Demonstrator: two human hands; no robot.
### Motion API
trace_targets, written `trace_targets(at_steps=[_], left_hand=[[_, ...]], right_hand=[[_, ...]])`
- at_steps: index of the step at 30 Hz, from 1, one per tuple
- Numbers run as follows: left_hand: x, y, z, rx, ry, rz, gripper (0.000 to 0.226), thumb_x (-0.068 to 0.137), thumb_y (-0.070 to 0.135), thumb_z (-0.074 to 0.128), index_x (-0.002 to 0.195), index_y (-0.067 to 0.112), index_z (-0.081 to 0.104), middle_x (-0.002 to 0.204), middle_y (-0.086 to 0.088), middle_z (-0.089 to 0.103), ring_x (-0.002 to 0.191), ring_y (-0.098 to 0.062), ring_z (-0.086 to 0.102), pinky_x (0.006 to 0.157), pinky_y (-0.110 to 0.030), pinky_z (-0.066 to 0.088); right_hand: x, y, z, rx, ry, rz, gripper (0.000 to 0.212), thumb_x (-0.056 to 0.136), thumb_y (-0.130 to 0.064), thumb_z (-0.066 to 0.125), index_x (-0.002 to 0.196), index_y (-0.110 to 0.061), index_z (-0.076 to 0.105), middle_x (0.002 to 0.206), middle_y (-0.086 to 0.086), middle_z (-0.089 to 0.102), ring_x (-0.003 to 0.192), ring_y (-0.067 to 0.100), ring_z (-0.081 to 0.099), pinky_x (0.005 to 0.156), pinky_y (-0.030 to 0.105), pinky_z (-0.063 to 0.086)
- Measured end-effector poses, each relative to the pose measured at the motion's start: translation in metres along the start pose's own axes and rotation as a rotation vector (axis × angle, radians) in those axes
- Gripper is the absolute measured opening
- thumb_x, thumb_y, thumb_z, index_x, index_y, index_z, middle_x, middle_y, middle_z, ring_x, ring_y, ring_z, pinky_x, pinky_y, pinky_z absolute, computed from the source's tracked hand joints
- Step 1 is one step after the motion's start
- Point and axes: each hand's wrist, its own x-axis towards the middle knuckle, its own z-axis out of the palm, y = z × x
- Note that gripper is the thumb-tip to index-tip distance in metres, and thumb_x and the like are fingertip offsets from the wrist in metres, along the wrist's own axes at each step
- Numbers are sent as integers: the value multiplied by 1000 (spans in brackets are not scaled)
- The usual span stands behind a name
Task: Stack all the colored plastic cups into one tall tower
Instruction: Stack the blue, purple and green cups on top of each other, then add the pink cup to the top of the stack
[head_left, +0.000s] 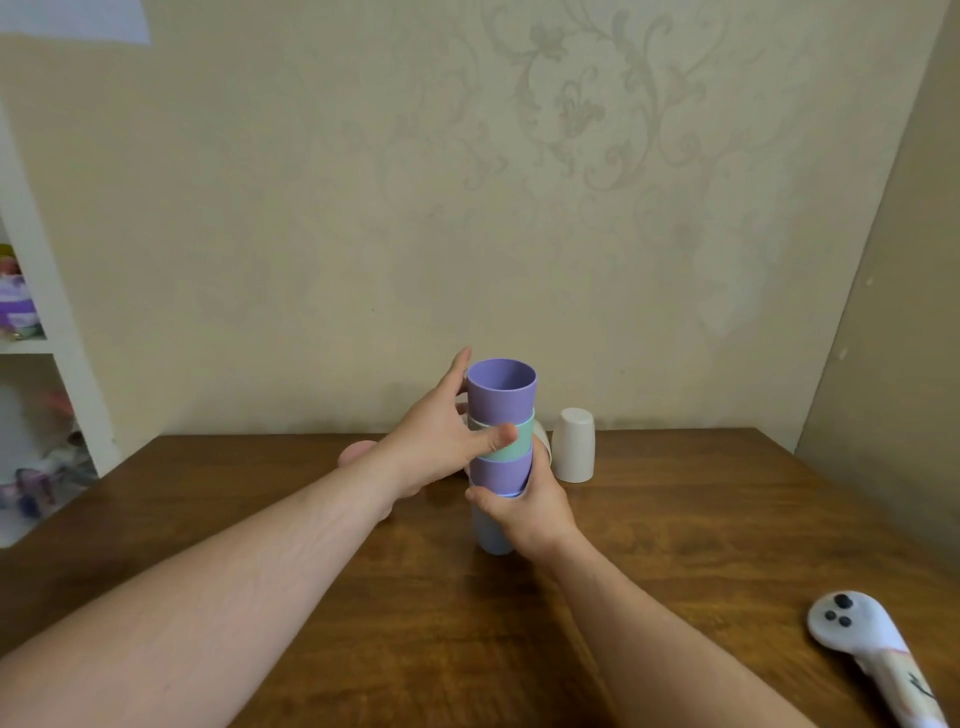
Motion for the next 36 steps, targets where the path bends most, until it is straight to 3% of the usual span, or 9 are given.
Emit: trace_targets(at_steps=[2, 6, 10, 13, 17, 21, 24, 29, 36], left_hand=[[-3, -10, -10, 48, 86, 18, 92, 96, 58, 72, 171, 34, 26, 148, 17, 57, 138, -9, 55, 112, -31, 44], [-5, -48, -39, 341, 392, -81, 40, 108, 45, 56, 136, 23, 73, 139, -2, 71, 127, -24, 64, 99, -33, 46], [-3, -99, -56, 558, 405, -381, 53, 102, 52, 58, 152, 34, 58, 157, -15, 50, 145, -40, 42, 118, -46, 39], [-2, -123, -54, 499, 338, -594, 82, 100, 66, 54, 171, 42, 21, 168, -21, 31, 153, -47, 28, 124, -52, 32], [6, -146, -54, 337, 202, -691, 105, 97, 68, 60, 171, 44, -11, 177, -18, 26, 157, -50, 30, 126, -61, 32], [4, -136, -53, 426, 162, -650, 123, 80, 53, 81, 169, 53, -4, 163, -14, 47, 133, -43, 57, 104, -52, 57], [-1, -121, -57, 744, 33, -622, 112, 74, 63, 73, 168, 51, 12, 147, -9, 58, 116, -34, 65, 93, -44, 61], [-13, -105, -70, 800, -143, -628, 106, 68, 42, 80, 158, 39, 24, 120, -7, 59, 99, -26, 68, 88, -44, 65], [-37, -116, -75, 423, 34, -467, 97, 78, 46, 87, 157, 39, 30, 138, -8, 56, 103, -26, 66, 82, -42, 63]], right_hand=[[0, 2, 0, -4, 11, 7, 88, 65, -49, 92, 137, -58, 42, 127, -22, 67, 116, 11, 68, 104, 50, 58], [1, 3, 0, 8, 4, 18, 85, 65, -48, 92, 133, -58, 43, 126, -23, 67, 116, 9, 68, 104, 49, 58], [2, 3, -1, 15, -1, 18, 85, 65, -47, 93, 135, -56, 44, 125, -22, 68, 115, 9, 69, 104, 49, 59], [1, 2, -1, 13, -7, 18, 89, 65, -49, 92, 138, -55, 42, 129, -22, 66, 118, 10, 67, 105, 48, 58], [3, 3, -1, 6, -6, 12, 90, 66, -49, 91, 141, -54, 41, 130, -22, 65, 119, 9, 66, 105, 47, 58], [3, 5, 1, -3, -5, 21, 88, 65, -51, 91, 137, -59, 41, 128, -23, 66, 118, 11, 68, 105, 49, 58], [3, 6, 1, 10, 4, 20, 85, 65, -49, 91, 134, -61, 43, 127, -23, 67, 117, 10, 68, 105, 50, 58], [-1, 1, 1, 21, -4, 35, 81, 66, -47, 91, 127, -67, 42, 126, -25, 66, 117, 9, 68, 105, 48, 59], [-6, -1, 2, 7, 2, 41, 82, 66, -48, 91, 128, -66, 41, 127, -25, 65, 116, 7, 67, 106, 48, 58]])
